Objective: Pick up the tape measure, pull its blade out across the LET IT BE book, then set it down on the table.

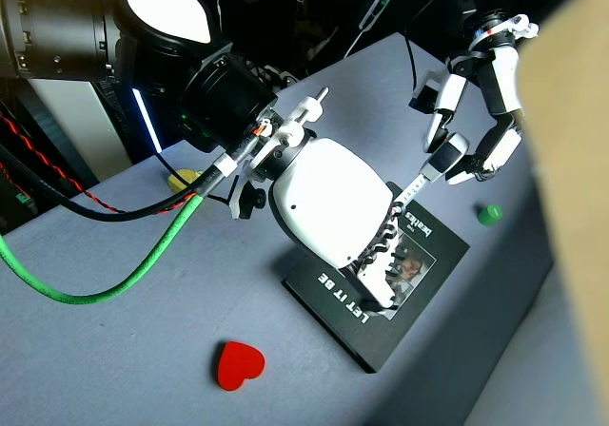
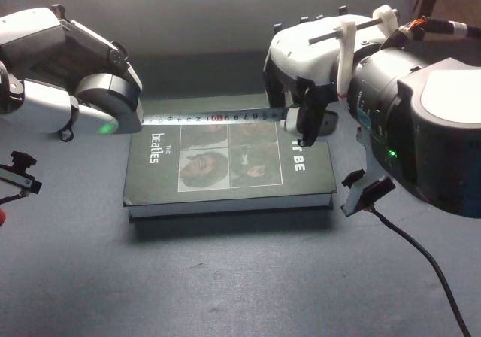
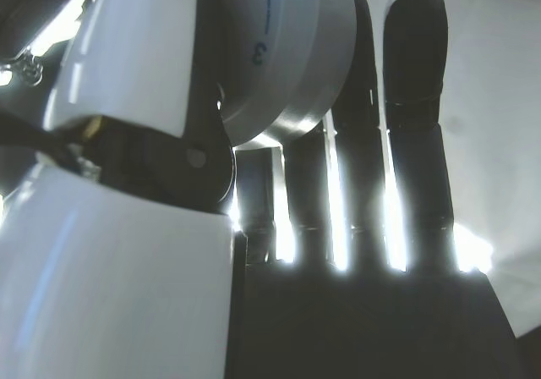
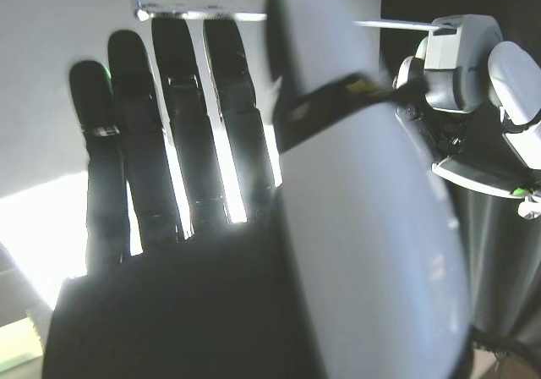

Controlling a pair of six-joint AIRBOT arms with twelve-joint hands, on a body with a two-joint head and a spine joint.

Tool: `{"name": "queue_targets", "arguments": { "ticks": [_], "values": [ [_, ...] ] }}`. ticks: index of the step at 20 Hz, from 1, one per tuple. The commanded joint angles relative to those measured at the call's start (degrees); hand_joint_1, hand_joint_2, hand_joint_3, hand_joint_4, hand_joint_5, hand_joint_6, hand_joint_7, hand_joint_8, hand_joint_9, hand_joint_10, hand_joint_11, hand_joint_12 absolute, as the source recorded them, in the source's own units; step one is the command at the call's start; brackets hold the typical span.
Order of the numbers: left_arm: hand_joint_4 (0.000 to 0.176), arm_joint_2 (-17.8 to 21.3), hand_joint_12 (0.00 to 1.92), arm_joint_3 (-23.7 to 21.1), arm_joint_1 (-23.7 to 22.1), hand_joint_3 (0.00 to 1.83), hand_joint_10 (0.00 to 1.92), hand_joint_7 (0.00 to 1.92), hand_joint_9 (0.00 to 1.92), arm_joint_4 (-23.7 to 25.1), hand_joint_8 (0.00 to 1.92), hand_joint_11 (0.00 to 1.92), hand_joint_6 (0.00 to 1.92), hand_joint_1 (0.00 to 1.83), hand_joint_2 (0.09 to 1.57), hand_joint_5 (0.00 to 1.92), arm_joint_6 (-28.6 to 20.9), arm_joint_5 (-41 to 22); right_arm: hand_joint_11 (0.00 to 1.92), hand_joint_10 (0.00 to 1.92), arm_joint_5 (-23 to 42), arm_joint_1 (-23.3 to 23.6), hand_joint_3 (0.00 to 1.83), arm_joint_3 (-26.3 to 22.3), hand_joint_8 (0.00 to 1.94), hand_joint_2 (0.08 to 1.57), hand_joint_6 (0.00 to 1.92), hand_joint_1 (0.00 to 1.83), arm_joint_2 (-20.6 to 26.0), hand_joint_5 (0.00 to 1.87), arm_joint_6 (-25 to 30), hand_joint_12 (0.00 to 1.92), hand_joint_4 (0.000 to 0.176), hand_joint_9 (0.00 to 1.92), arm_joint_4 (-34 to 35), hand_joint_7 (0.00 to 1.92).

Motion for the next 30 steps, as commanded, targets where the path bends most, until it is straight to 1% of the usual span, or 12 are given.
{"name": "queue_targets", "arguments": {
  "ticks": [1,2,3,5,10,18,19,27,28,30],
  "values": [
    [0.0,0.2,1.27,0.2,-0.6,0.0,1.25,1.13,0.93,-1.7,0.77,0.82,0.68,1.39,1.08,1.03,-0.6,-6.5,0.68,0.51,-0.6,0.9,0.0,0.0,1.09,1.17,1.23,1.18,0.4,0.81,0.2,1.28,0.011,0.94,-4.9,0.94],
    [0.0,0.2,1.27,0.2,-0.6,0.0,1.25,1.13,0.93,-1.7,0.76,0.82,0.68,1.39,1.08,1.03,-0.6,-6.5,0.68,0.64,-0.5,0.9,0.0,0.0,1.1,1.18,1.23,1.18,0.4,0.8,0.2,1.28,0.004,0.88,-4.9,0.94],
    [0.0,0.2,1.27,0.2,-0.6,0.0,1.25,1.13,0.93,-1.7,0.77,0.82,0.68,1.39,1.08,1.04,-0.6,-6.5,0.68,0.7,-0.5,0.9,0.0,0.0,1.11,1.18,1.24,1.19,0.4,0.78,0.3,1.29,0.0,0.86,-4.9,0.95],
    [0.0,0.2,1.26,0.2,-0.6,0.0,1.25,1.13,0.93,-1.7,0.77,0.81,0.68,1.39,1.08,1.04,-0.6,-6.6,0.65,0.74,-0.5,0.8,0.0,0.0,1.12,1.18,1.26,1.19,0.5,0.76,0.3,1.29,0.0,0.83,-5.1,0.95],
    [0.0,0.2,1.26,0.3,-0.6,0.0,1.24,1.13,0.94,-1.7,0.76,0.83,0.65,1.39,1.07,1.06,-0.6,-6.7,0.69,0.76,-0.1,0.8,0.0,-0.1,1.12,1.19,1.26,1.19,1.1,0.76,0.3,1.27,0.0,0.84,-5.3,0.94],
    [0.0,0.2,1.23,0.4,-0.4,0.0,1.23,1.13,0.95,-1.9,0.76,0.84,0.65,1.39,1.07,1.05,-0.6,-7.0,0.68,0.76,1.7,0.3,0.0,-0.1,1.12,1.19,1.26,1.19,4.5,0.76,0.0,1.27,0.0,0.84,-8.2,0.94],
    [0.0,0.2,1.23,0.5,-0.4,0.0,1.23,1.13,0.95,-1.9,0.76,0.84,0.65,1.39,1.07,1.05,-0.6,-7.0,0.68,0.76,2.7,0.4,0.0,-0.1,1.12,1.19,1.26,1.19,5.8,0.76,-0.2,1.27,0.0,0.84,-8.3,0.94],
    [0.0,0.2,1.26,0.6,-0.4,0.0,1.25,1.13,0.93,-2.0,0.79,0.81,0.67,1.39,1.08,1.03,-0.6,-7.2,0.67,0.77,6.1,-0.2,0.0,0.0,1.12,1.19,1.27,1.19,10.3,0.75,-0.3,1.27,0.0,0.85,-11.8,0.95],
    [0.0,0.2,1.28,0.6,-0.4,0.0,1.28,1.11,0.91,-2.0,0.81,0.79,0.73,1.38,1.09,0.98,-0.6,-7.2,0.67,0.77,6.6,-0.3,0.0,0.0,1.12,1.19,1.28,1.19,11.0,0.74,-0.3,1.27,0.0,0.84,-12.1,0.96],
    [0.0,0.2,1.28,0.5,-0.4,0.0,1.28,1.11,0.91,-2.0,0.82,0.8,0.74,1.38,1.09,0.98,-0.6,-7.2,0.67,0.77,7.5,-0.3,0.0,0.0,1.11,1.19,1.29,1.19,12.0,0.74,-0.5,1.27,0.0,0.84,-12.1,0.96]
  ]
}}
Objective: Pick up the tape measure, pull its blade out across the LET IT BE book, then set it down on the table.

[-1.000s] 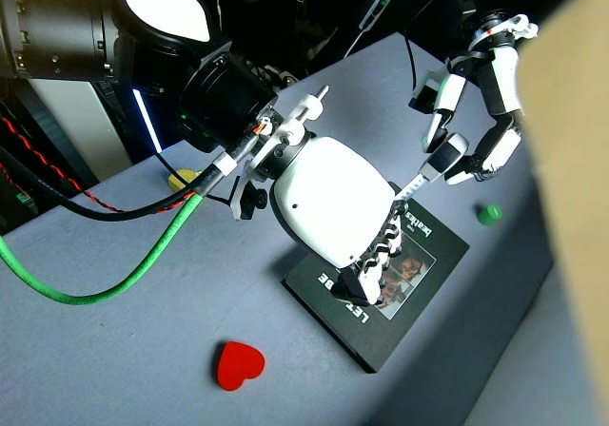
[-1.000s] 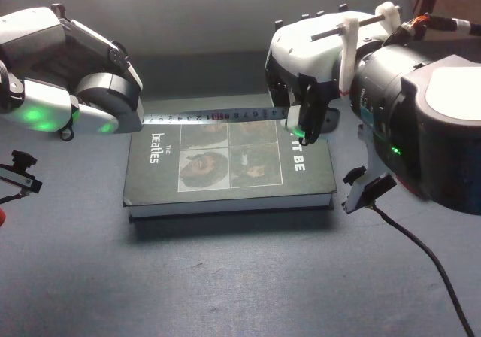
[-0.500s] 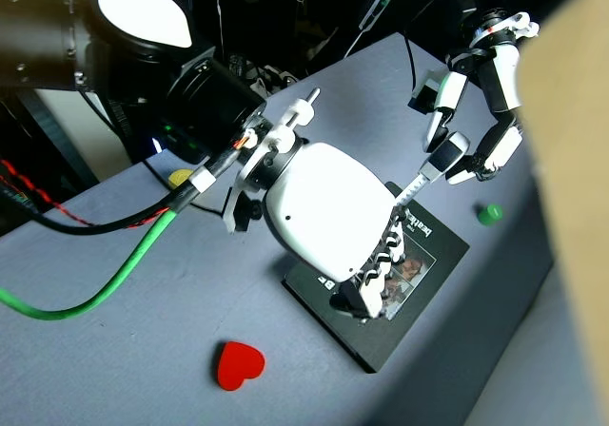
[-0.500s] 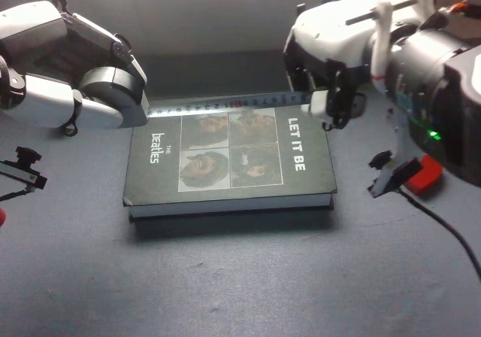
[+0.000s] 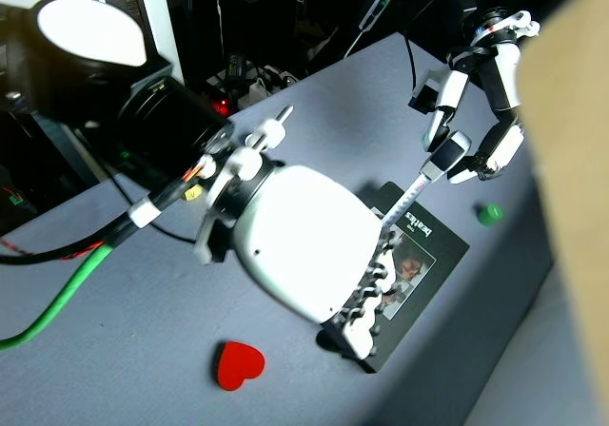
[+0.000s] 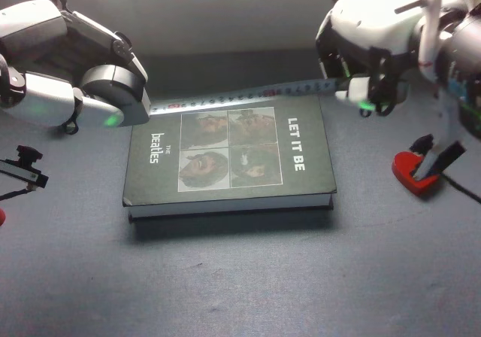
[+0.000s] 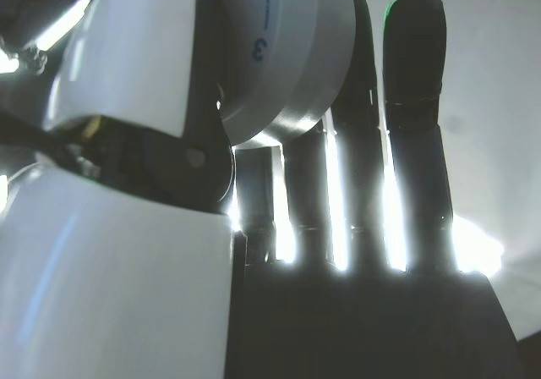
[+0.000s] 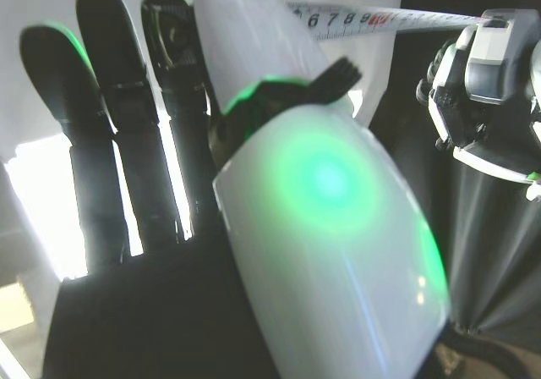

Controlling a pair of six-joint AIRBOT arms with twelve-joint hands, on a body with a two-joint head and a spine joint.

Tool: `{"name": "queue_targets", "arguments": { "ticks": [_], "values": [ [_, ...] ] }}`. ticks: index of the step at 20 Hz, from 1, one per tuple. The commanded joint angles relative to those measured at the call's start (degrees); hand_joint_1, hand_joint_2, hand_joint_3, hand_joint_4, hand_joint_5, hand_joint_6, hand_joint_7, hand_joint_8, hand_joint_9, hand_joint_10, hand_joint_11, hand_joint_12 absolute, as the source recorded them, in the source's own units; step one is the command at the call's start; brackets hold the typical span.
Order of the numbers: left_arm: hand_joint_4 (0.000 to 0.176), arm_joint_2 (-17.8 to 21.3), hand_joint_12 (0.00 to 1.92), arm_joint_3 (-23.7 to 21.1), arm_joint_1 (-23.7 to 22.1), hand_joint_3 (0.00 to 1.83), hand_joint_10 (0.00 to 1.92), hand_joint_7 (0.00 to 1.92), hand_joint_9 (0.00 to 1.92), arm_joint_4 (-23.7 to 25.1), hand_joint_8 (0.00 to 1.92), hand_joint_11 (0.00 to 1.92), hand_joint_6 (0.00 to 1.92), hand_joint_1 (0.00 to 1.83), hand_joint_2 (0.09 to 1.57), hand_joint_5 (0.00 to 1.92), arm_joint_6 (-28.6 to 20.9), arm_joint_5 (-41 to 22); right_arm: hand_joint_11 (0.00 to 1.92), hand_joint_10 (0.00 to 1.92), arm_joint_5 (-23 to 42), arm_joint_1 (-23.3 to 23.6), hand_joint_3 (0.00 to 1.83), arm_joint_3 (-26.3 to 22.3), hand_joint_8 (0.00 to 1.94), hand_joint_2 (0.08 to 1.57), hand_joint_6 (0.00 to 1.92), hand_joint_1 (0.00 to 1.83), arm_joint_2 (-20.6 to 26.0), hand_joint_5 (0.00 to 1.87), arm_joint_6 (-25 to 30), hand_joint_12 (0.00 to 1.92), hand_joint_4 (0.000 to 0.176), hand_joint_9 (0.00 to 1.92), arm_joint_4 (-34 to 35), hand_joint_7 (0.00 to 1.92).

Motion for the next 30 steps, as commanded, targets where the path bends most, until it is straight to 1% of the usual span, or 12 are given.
{"name": "queue_targets", "arguments": {
  "ticks": [1,2,4,5,7,11,16,20,21,26,30],
  "values": [
    [0.0,0.2,1.27,0.5,-0.5,0.0,1.27,1.12,0.92,-1.2,0.8,0.83,0.72,1.39,1.09,1.0,0.0,-5.1,0.67,0.77,-2.9,0.5,0.0,0.5,1.11,1.19,1.29,1.19,1.2,0.73,-1.1,1.27,0.0,0.84,-4.6,0.96],
    [0.0,0.2,1.25,0.5,-0.5,0.0,1.24,1.13,0.94,-1.3,0.78,0.86,0.69,1.39,1.08,1.02,0.0,-5.1,0.67,0.77,-2.6,0.5,0.0,0.7,1.12,1.19,1.3,1.19,1.7,0.73,-1.1,1.27,0.0,0.84,-4.6,0.95],
    [0.0,0.3,1.23,0.5,-0.5,0.0,1.23,1.15,0.94,-1.5,0.75,0.84,0.7,1.39,1.07,1.02,0.0,-5.1,0.67,0.77,-1.7,0.7,0.0,1.3,1.12,1.19,1.29,1.19,2.5,0.74,-1.2,1.27,0.0,0.83,-4.6,0.94],
    [0.0,0.3,1.23,0.6,-0.5,0.0,1.23,1.15,0.94,-1.5,0.75,0.84,0.7,1.39,1.07,1.02,0.0,-5.2,0.67,0.77,-1.1,0.7,0.0,1.6,1.12,1.19,1.29,1.19,2.9,0.74,-1.2,1.27,0.0,0.83,-4.6,0.94],
    [0.0,0.3,1.26,0.7,-0.4,0.0,1.23,1.13,0.93,-1.5,0.78,0.8,0.76,1.39,1.08,0.99,0.0,-5.3,0.69,0.77,-0.1,0.8,0.0,2.2,1.11,1.19,1.3,1.18,3.6,0.75,-1.2,1.28,0.0,0.84,-4.6,0.94],
    [0.0,0.3,1.25,0.7,-0.3,0.0,1.22,1.13,0.94,-1.5,0.77,0.82,0.72,1.39,1.08,1.01,0.0,-5.3,0.69,0.77,1.2,0.7,0.0,3.6,1.08,1.18,1.3,1.19,4.9,0.75,-1.6,1.27,0.0,0.87,-4.6,0.96],
    [0.0,0.3,1.25,0.7,-0.2,0.0,1.22,1.13,0.95,-1.5,0.77,0.83,0.71,1.39,1.07,1.02,0.0,-5.3,0.68,0.76,2.7,0.9,0.0,4.5,1.08,1.18,1.29,1.19,6.4,0.75,-2.1,1.27,0.0,0.85,-4.6,0.97],
    [0.0,0.3,1.25,0.7,-0.2,0.0,1.23,1.13,0.94,-1.5,0.78,0.83,0.7,1.39,1.08,1.02,0.0,-5.4,0.68,0.76,3.4,0.9,0.0,5.4,1.08,1.18,1.29,1.19,7.0,0.74,-2.3,1.27,0.0,0.85,-4.6,0.97],
    [0.0,0.3,1.24,0.7,-0.2,0.0,1.24,1.13,0.94,-1.5,0.78,0.8,0.69,1.39,1.08,1.02,0.0,-5.4,0.68,0.76,3.6,0.9,0.0,5.6,1.08,1.18,1.29,1.2,7.2,0.74,-2.4,1.27,0.0,0.85,-4.6,0.97],
    [0.0,0.4,1.27,0.7,-0.1,0.0,1.25,1.13,0.93,-1.5,0.78,0.81,0.72,1.39,1.08,1.01,0.0,-5.6,0.68,0.76,4.6,0.9,0.0,7.3,1.08,1.19,1.29,1.19,7.7,0.73,-2.4,1.27,0.0,0.85,-4.5,0.97],
    [0.0,0.4,1.27,0.7,-0.1,0.0,1.25,1.13,0.93,-1.5,0.79,0.82,0.71,1.39,1.08,1.01,0.0,-5.7,0.68,0.76,5.1,0.5,0.0,7.1,1.08,1.19,1.3,1.19,7.6,0.74,-2.0,1.27,0.0,0.85,-4.5,0.97]
  ]
}}
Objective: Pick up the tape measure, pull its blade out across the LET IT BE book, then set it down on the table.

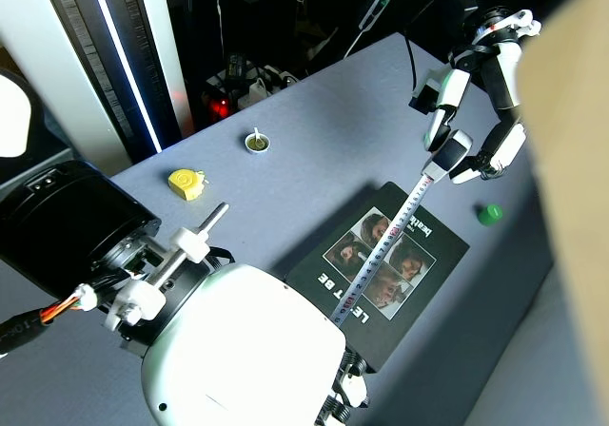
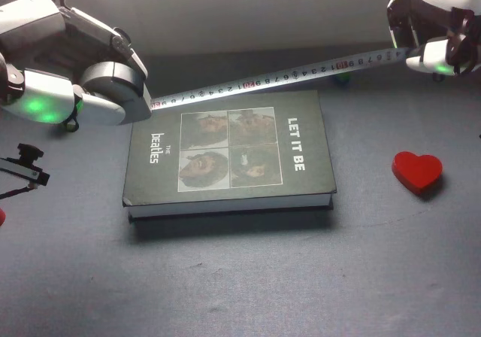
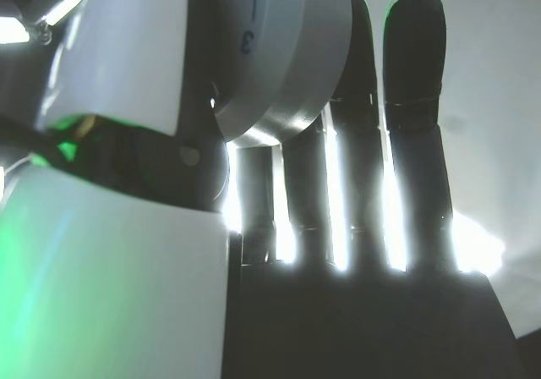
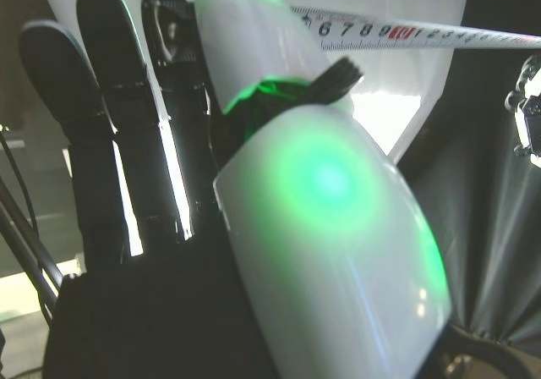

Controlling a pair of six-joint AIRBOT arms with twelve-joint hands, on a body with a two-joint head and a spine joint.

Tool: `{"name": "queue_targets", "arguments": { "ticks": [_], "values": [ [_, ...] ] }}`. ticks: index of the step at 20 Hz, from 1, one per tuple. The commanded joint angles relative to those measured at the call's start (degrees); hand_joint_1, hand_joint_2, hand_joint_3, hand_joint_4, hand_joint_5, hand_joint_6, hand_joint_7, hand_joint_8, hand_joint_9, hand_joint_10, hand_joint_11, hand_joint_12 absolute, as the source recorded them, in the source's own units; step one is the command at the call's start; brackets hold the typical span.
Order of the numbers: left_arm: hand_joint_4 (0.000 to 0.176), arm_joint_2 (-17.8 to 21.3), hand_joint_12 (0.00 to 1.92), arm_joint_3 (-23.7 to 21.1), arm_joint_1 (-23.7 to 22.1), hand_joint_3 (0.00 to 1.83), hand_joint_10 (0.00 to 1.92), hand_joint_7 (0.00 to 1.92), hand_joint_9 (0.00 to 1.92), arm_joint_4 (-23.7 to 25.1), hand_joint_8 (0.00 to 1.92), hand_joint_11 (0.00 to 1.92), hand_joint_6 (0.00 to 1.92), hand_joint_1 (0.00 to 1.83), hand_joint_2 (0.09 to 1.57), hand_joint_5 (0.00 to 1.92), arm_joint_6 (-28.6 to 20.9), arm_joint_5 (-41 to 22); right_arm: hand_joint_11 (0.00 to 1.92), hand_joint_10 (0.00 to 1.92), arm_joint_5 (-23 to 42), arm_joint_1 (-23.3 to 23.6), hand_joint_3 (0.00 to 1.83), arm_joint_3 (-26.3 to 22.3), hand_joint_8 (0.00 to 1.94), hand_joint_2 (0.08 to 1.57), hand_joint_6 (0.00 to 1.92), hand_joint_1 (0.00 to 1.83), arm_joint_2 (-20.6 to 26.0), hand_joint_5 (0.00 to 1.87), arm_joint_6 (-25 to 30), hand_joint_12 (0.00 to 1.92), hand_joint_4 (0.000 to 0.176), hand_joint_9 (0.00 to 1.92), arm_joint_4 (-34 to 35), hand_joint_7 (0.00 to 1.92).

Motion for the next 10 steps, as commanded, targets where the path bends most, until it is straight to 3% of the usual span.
{"name": "queue_targets", "arguments": {
  "ticks": [1,10],
  "values": [
    [0.0,0.4,1.26,0.7,-0.3,0.0,1.24,1.13,0.93,-0.8,0.79,0.84,0.69,1.39,1.08,1.03,0.2,-5.0,0.68,0.76,-4.6,0.5,0.0,0.3,1.08,1.19,1.3,1.19,1.0,0.73,-1.2,1.27,0.0,0.85,-4.1,0.97],
    [0.0,0.4,1.25,0.7,-0.2,0.0,1.24,1.13,0.93,-0.8,0.78,0.83,0.68,1.39,1.08,1.02,0.2,-5.1,0.69,0.75,-4.4,0.3,0.0,-0.8,1.13,1.19,1.29,1.19,0.8,0.73,-1.1,1.27,0.0,0.84,-4.0,0.95]
  ]
}}
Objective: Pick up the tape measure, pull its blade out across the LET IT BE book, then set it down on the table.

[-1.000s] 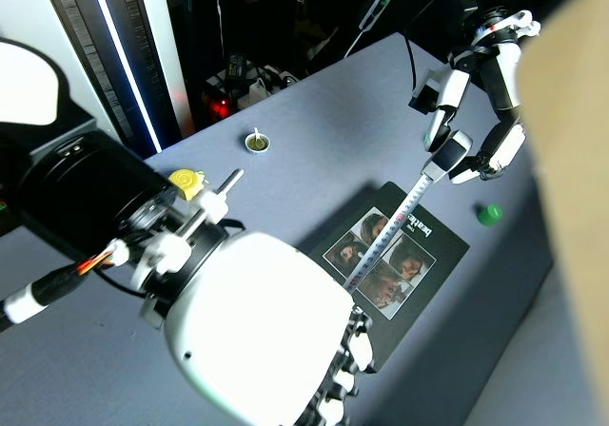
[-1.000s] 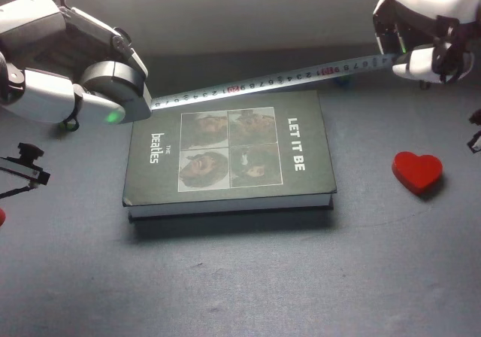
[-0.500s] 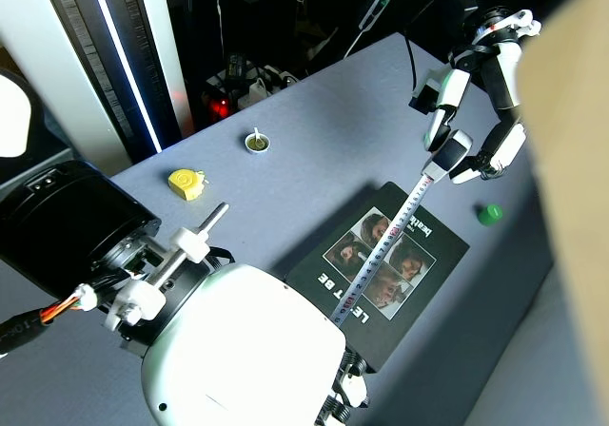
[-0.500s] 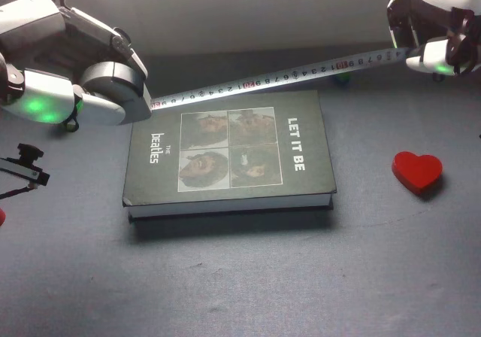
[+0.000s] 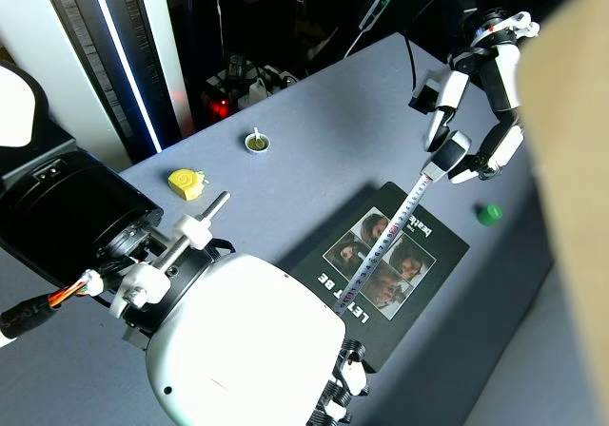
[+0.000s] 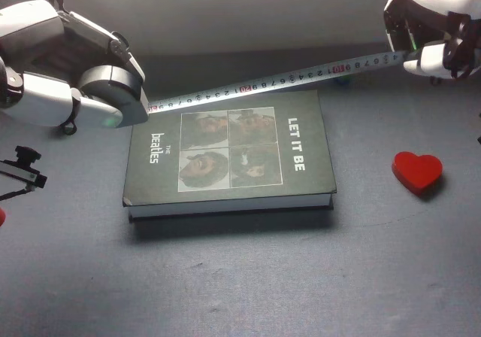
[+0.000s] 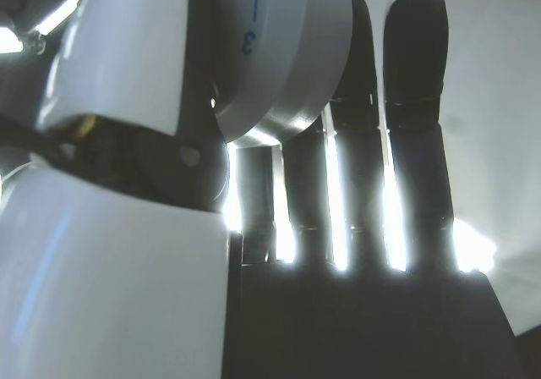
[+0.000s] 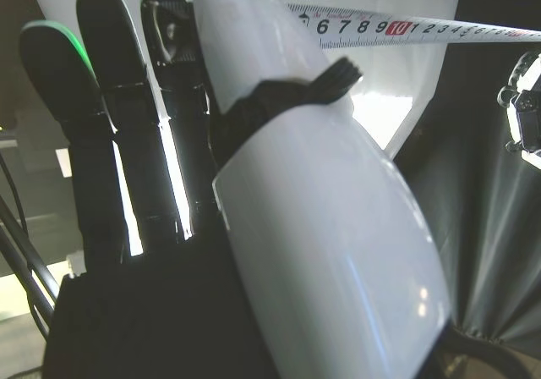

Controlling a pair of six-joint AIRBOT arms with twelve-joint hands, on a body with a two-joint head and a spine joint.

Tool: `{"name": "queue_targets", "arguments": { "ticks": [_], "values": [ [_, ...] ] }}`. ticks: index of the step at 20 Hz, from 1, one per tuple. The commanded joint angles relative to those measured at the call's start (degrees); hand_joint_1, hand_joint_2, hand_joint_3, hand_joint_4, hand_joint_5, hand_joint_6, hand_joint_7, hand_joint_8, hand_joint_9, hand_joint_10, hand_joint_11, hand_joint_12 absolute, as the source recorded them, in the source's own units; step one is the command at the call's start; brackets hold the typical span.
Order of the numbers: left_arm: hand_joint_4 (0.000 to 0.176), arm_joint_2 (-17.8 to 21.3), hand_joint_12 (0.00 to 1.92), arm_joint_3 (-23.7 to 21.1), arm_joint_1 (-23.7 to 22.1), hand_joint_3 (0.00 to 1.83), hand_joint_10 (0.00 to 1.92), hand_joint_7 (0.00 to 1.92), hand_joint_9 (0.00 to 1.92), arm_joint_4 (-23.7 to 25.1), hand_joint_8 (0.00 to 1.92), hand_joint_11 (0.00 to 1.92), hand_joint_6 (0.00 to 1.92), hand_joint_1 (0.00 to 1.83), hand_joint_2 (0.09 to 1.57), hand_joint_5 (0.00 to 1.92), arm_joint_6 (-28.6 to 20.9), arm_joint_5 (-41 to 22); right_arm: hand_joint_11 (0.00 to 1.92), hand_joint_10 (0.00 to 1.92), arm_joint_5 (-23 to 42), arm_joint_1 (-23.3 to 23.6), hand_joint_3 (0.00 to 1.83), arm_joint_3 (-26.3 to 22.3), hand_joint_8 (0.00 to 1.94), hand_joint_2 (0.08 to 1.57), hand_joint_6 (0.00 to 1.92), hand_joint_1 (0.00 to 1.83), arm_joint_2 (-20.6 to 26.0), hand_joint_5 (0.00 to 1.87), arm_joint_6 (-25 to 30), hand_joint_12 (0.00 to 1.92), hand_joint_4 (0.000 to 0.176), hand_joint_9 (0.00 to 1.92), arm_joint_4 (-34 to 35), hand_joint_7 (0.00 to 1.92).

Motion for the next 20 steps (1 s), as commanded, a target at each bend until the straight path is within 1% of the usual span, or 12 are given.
{"name": "queue_targets", "arguments": {
  "ticks": [1,2,3,4,5,6,7,8,10,13,16,20],
  "values": [
    [0.0,0.4,1.25,0.5,-0.6,0.0,1.24,1.13,0.93,-0.8,0.78,0.83,0.68,1.39,1.08,1.02,0.0,-5.5,0.69,0.75,-3.7,0.4,0.0,0.1,1.13,1.19,1.29,1.19,0.8,0.73,-0.9,1.27,0.0,0.84,-3.7,0.95],
    [0.0,0.4,1.26,0.5,-0.7,0.0,1.24,1.13,0.93,-0.8,0.78,0.83,0.68,1.39,1.08,1.03,0.0,-5.5,0.61,0.62,-3.7,0.4,0.0,0.0,1.22,1.23,1.37,1.16,0.8,0.67,-0.9,1.22,0.0,0.76,-3.7,0.88],
    [0.0,0.4,1.26,0.5,-0.7,0.0,1.24,1.13,0.93,-0.8,0.78,0.83,0.68,1.39,1.08,1.02,0.0,-5.5,0.47,0.44,-3.5,0.2,0.0,0.0,0.58,1.2,0.64,0.92,0.8,0.61,-0.9,1.14,0.0,0.67,-3.7,0.73],
    [0.0,0.4,1.26,0.5,-0.7,0.0,1.24,1.13,0.94,-0.8,0.78,0.83,0.68,1.39,1.08,1.02,0.0,-5.5,0.34,0.22,-3.0,-0.1,0.0,0.0,0.21,1.17,0.25,0.81,0.8,0.58,-0.9,1.05,0.0,0.61,-3.6,0.66],
    [0.0,0.4,1.26,0.5,-0.7,0.0,1.24,1.13,0.94,-0.8,0.78,0.83,0.69,1.39,1.08,1.02,0.0,-5.5,0.2,0.09,-2.8,-0.4,0.0,0.0,0.05,1.14,0.09,0.73,0.8,0.53,-0.9,1.0,0.0,0.52,-3.6,0.56],
    [0.0,0.4,1.26,0.5,-0.7,0.0,1.24,1.13,0.94,-0.8,0.78,0.83,0.69,1.39,1.08,1.02,0.0,-5.5,0.2,0.09,-2.8,-0.5,0.0,0.0,0.05,1.14,0.09,0.73,0.7,0.53,-1.0,1.0,0.0,0.52,-3.6,0.56],
    [0.0,0.4,1.26,0.6,-0.7,0.0,1.24,1.12,0.93,-0.8,0.79,0.82,0.68,1.39,1.08,1.02,0.0,-5.5,0.01,0.0,-2.7,-0.6,0.0,-0.1,0.0,1.13,0.0,0.48,0.7,0.28,-1.2,0.79,0.0,0.25,-3.6,0.27],
    [0.0,0.5,1.26,0.7,-0.8,0.0,1.24,1.12,0.93,-0.8,0.79,0.82,0.68,1.39,1.08,1.02,0.0,-5.5,0.0,0.0,-2.3,-0.7,0.0,-0.2,0.0,1.11,0.0,0.41,0.7,0.21,-1.2,0.63,0.004,0.18,-3.6,0.2],
    [0.0,0.5,1.26,0.8,-1.2,0.0,1.24,1.12,0.93,-0.8,0.79,0.82,0.68,1.39,1.08,1.02,0.0,-5.1,0.0,0.0,-1.9,-0.8,0.0,-0.3,0.0,1.06,0.0,0.29,0.7,0.14,-1.5,0.4,0.046,0.07,-3.6,0.11],
    [0.0,0.4,1.26,1.0,-1.6,0.0,1.25,1.12,0.93,-0.8,0.79,0.83,0.68,1.39,1.08,1.03,0.0,-4.2,0.0,0.0,-1.1,-0.8,0.0,-1.1,0.0,1.04,0.0,0.09,1.1,0.04,-2.0,0.38,0.074,0.0,-3.6,0.02],
    [0.0,-0.1,1.26,2.0,-0.3,0.0,1.25,1.12,0.93,-0.7,0.79,0.82,0.68,1.39,1.08,1.03,-0.6,-4.3,0.0,0.0,-1.6,-0.3,0.0,-3.0,0.0,1.01,0.0,0.0,2.0,0.0,-2.0,0.25,0.079,0.0,-3.6,0.0],
    [0.0,-3.2,1.26,7.5,1.5,0.0,1.25,1.12,0.93,3.4,0.78,0.83,0.68,1.39,1.08,1.03,-6.2,-4.4,0.0,0.0,-5.7,0.0,0.0,-7.7,0.0,1.0,0.0,0.0,3.9,0.0,-2.0,0.22,0.079,0.0,-3.6,0.0]
  ]
}}
